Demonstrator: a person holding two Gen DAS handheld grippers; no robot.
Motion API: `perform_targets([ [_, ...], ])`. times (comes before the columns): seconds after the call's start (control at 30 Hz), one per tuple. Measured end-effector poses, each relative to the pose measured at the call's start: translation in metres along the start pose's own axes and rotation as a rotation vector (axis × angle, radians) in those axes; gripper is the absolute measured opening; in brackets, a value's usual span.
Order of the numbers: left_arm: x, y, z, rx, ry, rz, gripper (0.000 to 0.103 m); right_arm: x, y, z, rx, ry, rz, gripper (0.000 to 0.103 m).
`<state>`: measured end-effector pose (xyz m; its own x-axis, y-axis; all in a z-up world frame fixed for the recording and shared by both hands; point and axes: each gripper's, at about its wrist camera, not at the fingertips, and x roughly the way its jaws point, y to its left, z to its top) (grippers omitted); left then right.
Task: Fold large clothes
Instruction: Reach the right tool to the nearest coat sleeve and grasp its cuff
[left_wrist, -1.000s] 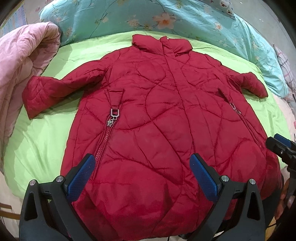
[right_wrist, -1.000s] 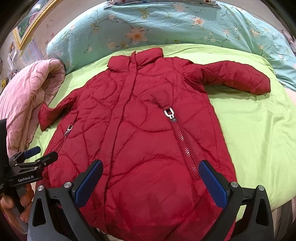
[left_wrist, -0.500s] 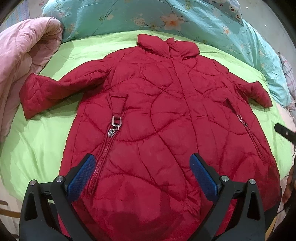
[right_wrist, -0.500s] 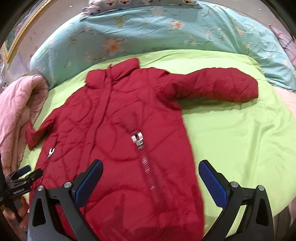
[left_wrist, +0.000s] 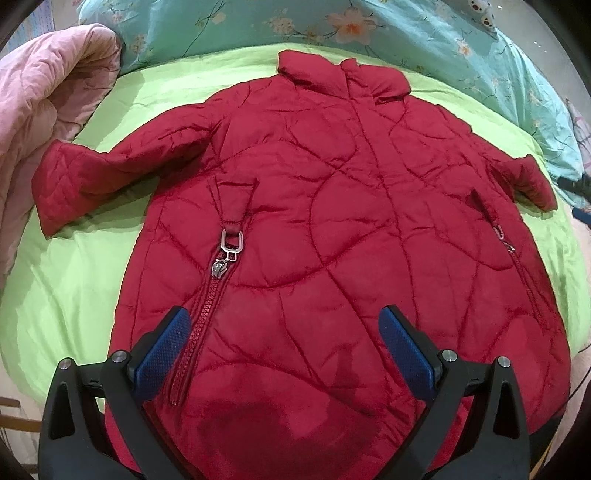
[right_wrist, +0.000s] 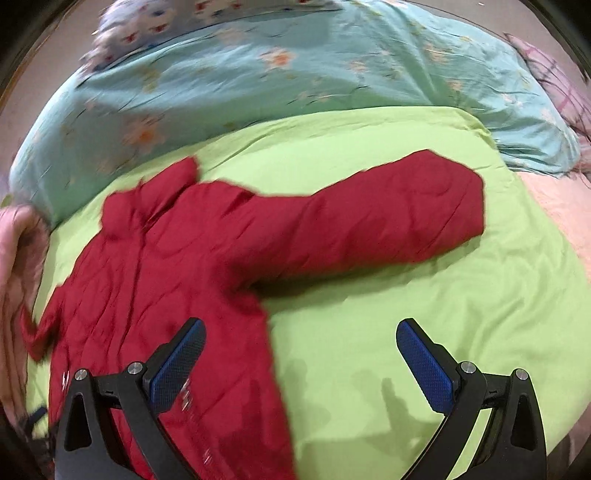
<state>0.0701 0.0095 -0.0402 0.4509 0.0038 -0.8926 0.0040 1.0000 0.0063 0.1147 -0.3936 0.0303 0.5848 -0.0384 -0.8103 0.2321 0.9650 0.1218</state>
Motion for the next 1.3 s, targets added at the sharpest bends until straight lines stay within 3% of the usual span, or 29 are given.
perform_targets([
  [0.23, 0.012, 0.006, 0.011, -0.005, -0.005, 0.055, 0.102, 0.033, -0.041, 0.043, 0.083, 0.01, -0.062, 0.103],
  [0.63, 0.027, -0.005, 0.024, 0.013, 0.002, 0.049, 0.102, 0.096, -0.084, 0.11, 0.166, 0.056, -0.208, 0.103],
  [1.07, 0.044, -0.01, 0.038, 0.007, 0.009, 0.05, 0.102, 0.165, -0.099, 0.126, 0.222, 0.163, -0.304, 0.1],
  [1.13, 0.046, -0.01, 0.038, 0.006, 0.01, 0.05, 0.102, 0.168, -0.105, 0.12, 0.262, 0.165, -0.28, 0.09],
  [1.23, 0.05, -0.009, 0.038, 0.005, 0.018, 0.046, 0.102, 0.162, -0.111, 0.115, 0.286, 0.135, -0.244, 0.063],
  [1.3, 0.051, -0.011, 0.038, 0.011, 0.019, 0.041, 0.102, 0.159, -0.11, 0.112, 0.296, 0.129, -0.191, 0.027],
])
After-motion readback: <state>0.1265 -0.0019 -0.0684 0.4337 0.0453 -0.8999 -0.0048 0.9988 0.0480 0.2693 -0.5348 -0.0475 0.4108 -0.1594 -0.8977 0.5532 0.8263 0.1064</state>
